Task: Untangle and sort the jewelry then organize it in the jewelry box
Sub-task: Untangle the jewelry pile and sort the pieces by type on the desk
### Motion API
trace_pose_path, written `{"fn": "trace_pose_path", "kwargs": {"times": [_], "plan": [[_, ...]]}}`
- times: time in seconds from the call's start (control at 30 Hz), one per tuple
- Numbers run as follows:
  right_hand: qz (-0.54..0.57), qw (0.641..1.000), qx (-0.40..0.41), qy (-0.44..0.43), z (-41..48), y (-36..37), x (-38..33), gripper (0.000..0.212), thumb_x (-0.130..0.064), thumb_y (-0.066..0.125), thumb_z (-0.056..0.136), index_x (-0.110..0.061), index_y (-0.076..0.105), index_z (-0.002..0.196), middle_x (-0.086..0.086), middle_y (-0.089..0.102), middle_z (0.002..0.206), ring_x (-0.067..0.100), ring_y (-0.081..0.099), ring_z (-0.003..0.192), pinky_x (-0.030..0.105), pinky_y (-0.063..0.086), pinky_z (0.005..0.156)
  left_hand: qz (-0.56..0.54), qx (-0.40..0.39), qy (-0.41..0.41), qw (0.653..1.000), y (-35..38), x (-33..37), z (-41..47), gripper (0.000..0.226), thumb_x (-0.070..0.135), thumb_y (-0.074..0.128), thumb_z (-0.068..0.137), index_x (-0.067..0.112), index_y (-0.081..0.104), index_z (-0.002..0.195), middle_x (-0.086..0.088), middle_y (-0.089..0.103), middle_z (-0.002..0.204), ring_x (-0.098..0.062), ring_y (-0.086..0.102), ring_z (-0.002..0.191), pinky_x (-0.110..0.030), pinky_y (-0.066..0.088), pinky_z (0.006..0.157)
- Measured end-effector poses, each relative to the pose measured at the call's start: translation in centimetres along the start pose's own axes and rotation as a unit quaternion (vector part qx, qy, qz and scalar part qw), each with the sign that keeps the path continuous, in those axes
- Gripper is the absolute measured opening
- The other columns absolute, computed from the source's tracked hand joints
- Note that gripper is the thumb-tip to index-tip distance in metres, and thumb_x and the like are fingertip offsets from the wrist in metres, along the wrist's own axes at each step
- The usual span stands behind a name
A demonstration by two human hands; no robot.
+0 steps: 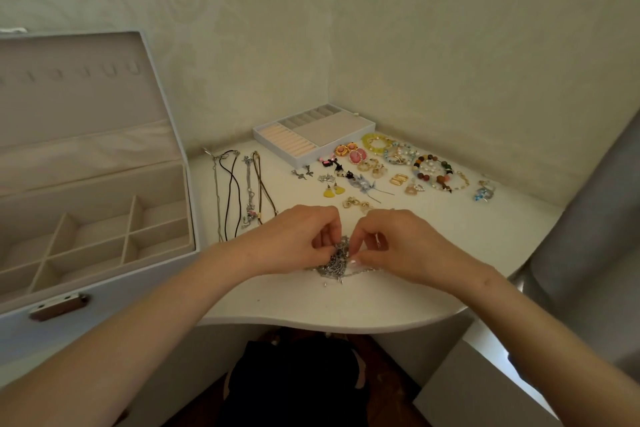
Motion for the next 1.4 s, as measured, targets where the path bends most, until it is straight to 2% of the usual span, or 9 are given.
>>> {"fn": "trace_pose_path", "kwargs": {"times": [0.27, 0.43, 0.6, 0.67, 0.77, 0.93, 1.1, 1.27, 1.4], "plan": [[0.148, 0.985, 0.071, 0.059, 1.1, -0.1, 0.3, 0.022, -0.036, 0.078, 0.073, -0.034, 0.057, 0.078, -0.014, 0.061, 0.074, 0.000, 0.048, 0.061, 0.019, 0.040, 0.060, -0.226, 0.070, -0.024, 0.971, -1.5, -1.3, -0.1, 0.019, 0.006, 0.067, 0.083, 0.022, 0.058, 0.084, 0.006, 0.063, 0.079, 0.003, 0.054, 0.067, -0.015, 0.045, 0.068], [0.264, 0.959, 0.087, 0.060, 1.4, -0.6, 0.3, 0.013, -0.019, 0.077, 0.076, -0.013, 0.069, 0.083, -0.019, 0.062, 0.061, -0.003, 0.049, 0.054, 0.011, 0.038, 0.053, -0.278, 0.099, -0.007, 0.955, -2.2, -1.0, 0.2, 0.018, 0.002, 0.064, 0.085, 0.019, 0.057, 0.085, 0.001, 0.065, 0.084, -0.009, 0.061, 0.077, -0.026, 0.051, 0.078], [0.355, 0.929, 0.087, 0.061, 1.5, -0.8, 0.7, 0.007, 0.001, 0.069, 0.081, 0.002, 0.064, 0.086, 0.013, 0.071, 0.074, 0.016, 0.067, 0.062, 0.022, 0.052, 0.057, -0.213, 0.126, -0.013, 0.969, -2.3, -1.1, 0.1, 0.020, 0.009, 0.068, 0.083, 0.024, 0.055, 0.087, 0.008, 0.066, 0.088, -0.001, 0.061, 0.080, -0.018, 0.049, 0.073], [0.342, 0.933, 0.087, 0.072, 1.4, -0.8, 1.2, 0.007, 0.006, 0.065, 0.082, 0.000, 0.064, 0.085, 0.019, 0.071, 0.078, 0.016, 0.067, 0.061, 0.023, 0.052, 0.057, -0.158, 0.091, -0.012, 0.983, -1.8, -1.2, -0.3, 0.023, 0.010, 0.068, 0.083, 0.027, 0.054, 0.087, 0.011, 0.067, 0.089, 0.002, 0.059, 0.080, -0.011, 0.044, 0.068], [0.256, 0.961, 0.075, 0.070, 1.1, -1.0, 1.8, 0.014, 0.004, 0.067, 0.081, -0.010, 0.067, 0.081, 0.009, 0.071, 0.077, 0.009, 0.065, 0.064, 0.022, 0.053, 0.065, -0.063, 0.027, -0.008, 0.998, -0.8, -1.4, -0.6, 0.024, 0.011, 0.068, 0.083, 0.029, 0.054, 0.092, 0.014, 0.062, 0.097, 0.002, 0.055, 0.084, -0.006, 0.038, 0.068], [0.145, 0.988, 0.037, 0.048, 0.6, -1.1, 2.0, 0.024, 0.001, 0.068, 0.079, -0.023, 0.067, 0.075, -0.009, 0.066, 0.076, -0.004, 0.054, 0.065, 0.013, 0.045, 0.063, 0.023, 0.018, 0.012, 1.000, -0.7, -1.4, -0.2, 0.020, 0.014, 0.068, 0.083, 0.029, 0.056, 0.086, 0.015, 0.052, 0.091, -0.003, 0.053, 0.086, -0.016, 0.039, 0.074], [0.053, 0.999, -0.005, -0.003, 0.6, -1.0, 1.4, 0.031, 0.006, 0.065, 0.078, -0.024, 0.071, 0.083, -0.014, 0.058, 0.084, -0.001, 0.055, 0.076, 0.009, 0.041, 0.067, 0.040, 0.024, 0.036, 0.998, -0.9, -1.2, -0.2, 0.017, 0.015, 0.064, 0.085, 0.028, 0.055, 0.082, 0.015, 0.052, 0.085, -0.002, 0.053, 0.081, -0.017, 0.042, 0.075], [0.072, 0.997, 0.034, -0.015, 0.8, -1.5, 0.2, 0.024, -0.007, 0.068, 0.083, -0.030, 0.068, 0.088, -0.011, 0.064, 0.088, 0.000, 0.055, 0.073, 0.009, 0.039, 0.066, -0.040, 0.079, 0.054, 0.995, -2.1, -1.0, -0.3, 0.018, 0.011, 0.064, 0.086, 0.027, 0.056, 0.086, 0.012, 0.062, 0.086, 0.002, 0.056, 0.083, -0.010, 0.041, 0.074], [0.196, 0.977, 0.072, 0.034, 1.5, -0.5, -0.7, 0.011, -0.026, 0.076, 0.078, -0.029, 0.066, 0.076, -0.019, 0.062, 0.063, -0.002, 0.050, 0.056, 0.009, 0.039, 0.054, -0.157, 0.102, 0.033, 0.982, -2.6, -1.3, 0.1, 0.020, 0.009, 0.062, 0.088, 0.027, 0.054, 0.087, 0.007, 0.063, 0.089, -0.008, 0.061, 0.086, -0.028, 0.050, 0.082]]}}
Point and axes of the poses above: each hand's wrist, its own z-axis towards the middle knuckle, its own y-axis out of the palm, x = y × z, the point moved 5 cm from there along z, towards the middle knuckle
